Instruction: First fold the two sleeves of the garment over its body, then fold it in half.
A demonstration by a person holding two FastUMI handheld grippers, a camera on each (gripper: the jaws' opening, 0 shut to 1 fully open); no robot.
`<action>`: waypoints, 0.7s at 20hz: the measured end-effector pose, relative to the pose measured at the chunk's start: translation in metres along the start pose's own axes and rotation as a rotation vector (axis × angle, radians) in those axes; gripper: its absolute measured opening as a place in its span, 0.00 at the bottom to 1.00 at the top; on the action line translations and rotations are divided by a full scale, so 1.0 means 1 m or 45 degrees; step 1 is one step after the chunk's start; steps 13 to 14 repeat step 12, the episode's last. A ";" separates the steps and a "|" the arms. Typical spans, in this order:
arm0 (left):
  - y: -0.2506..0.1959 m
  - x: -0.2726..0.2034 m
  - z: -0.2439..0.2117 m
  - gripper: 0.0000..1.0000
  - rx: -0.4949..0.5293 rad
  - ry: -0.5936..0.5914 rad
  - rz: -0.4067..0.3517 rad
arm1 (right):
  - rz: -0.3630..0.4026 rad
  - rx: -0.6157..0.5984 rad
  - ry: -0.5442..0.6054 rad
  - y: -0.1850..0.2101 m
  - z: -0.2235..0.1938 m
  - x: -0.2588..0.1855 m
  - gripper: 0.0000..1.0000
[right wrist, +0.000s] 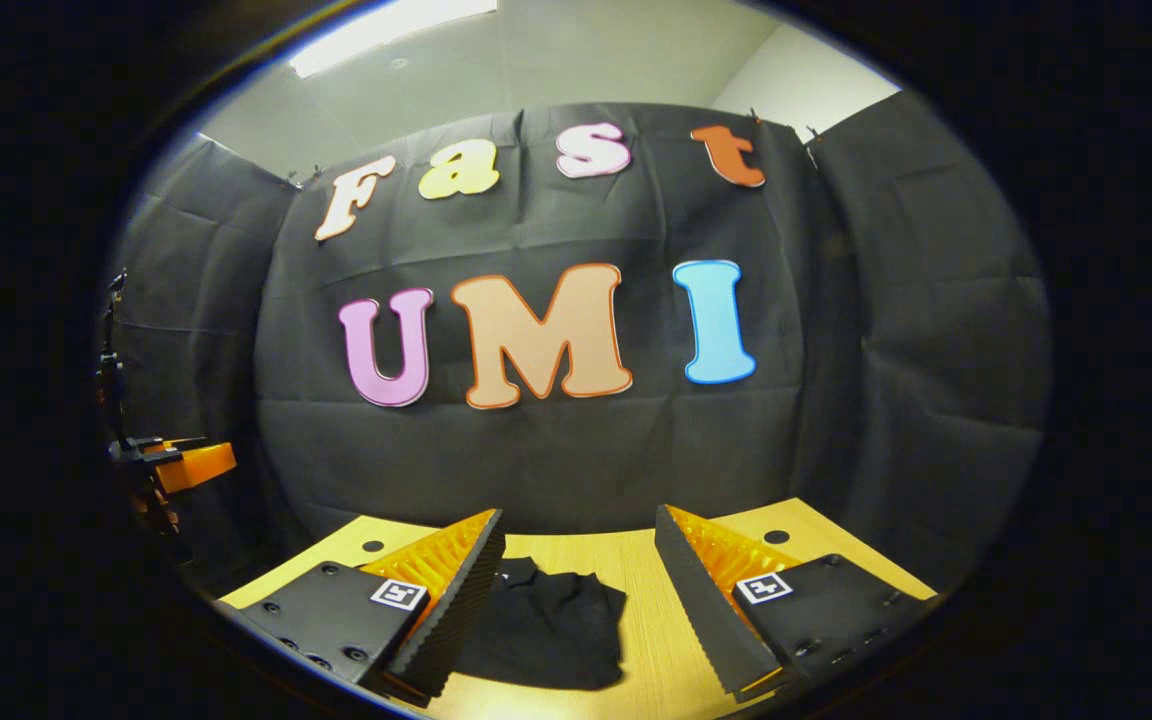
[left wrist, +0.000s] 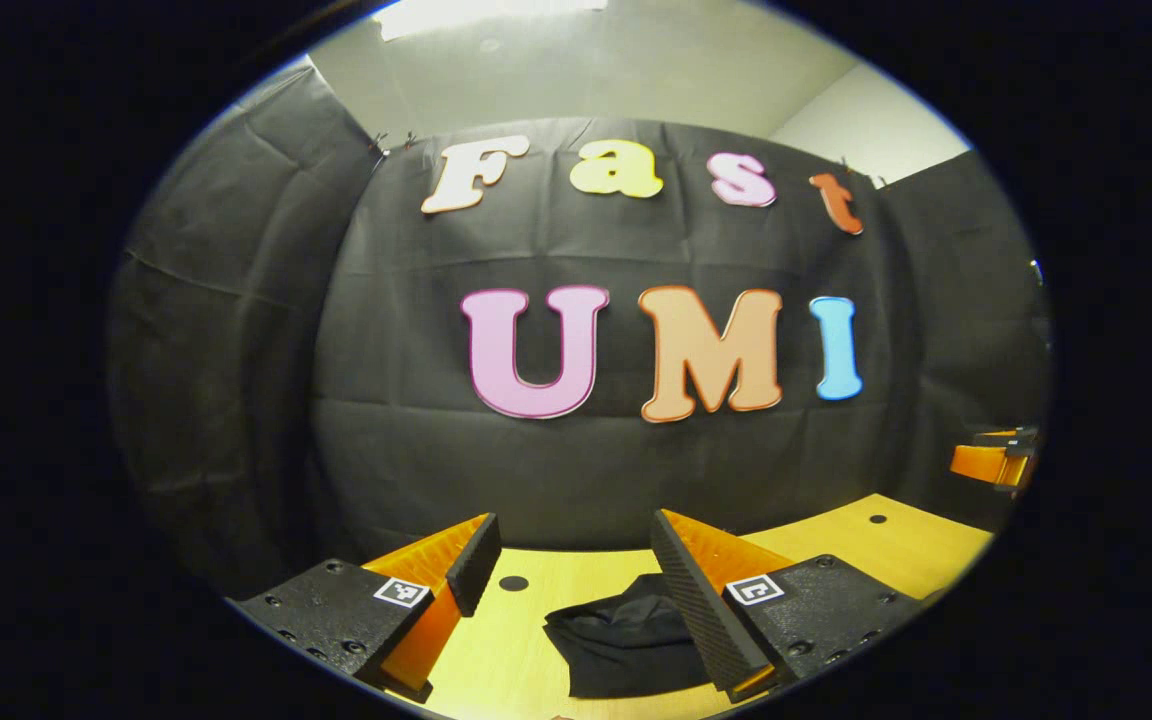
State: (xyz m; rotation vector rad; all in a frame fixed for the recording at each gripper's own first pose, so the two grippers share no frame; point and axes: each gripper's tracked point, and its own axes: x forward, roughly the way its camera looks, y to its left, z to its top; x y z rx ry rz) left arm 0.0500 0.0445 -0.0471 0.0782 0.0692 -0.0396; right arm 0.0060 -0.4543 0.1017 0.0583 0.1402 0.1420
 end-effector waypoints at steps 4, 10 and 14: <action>0.003 -0.065 0.020 0.93 -0.008 -0.047 -0.030 | 0.028 -0.017 -0.050 0.030 0.003 -0.064 0.96; 0.016 -0.130 0.032 0.92 -0.019 -0.077 -0.017 | 0.074 -0.037 -0.073 0.066 0.000 -0.122 0.96; 0.017 -0.144 0.037 0.92 -0.011 -0.096 -0.015 | 0.085 -0.047 -0.086 0.073 -0.001 -0.131 0.96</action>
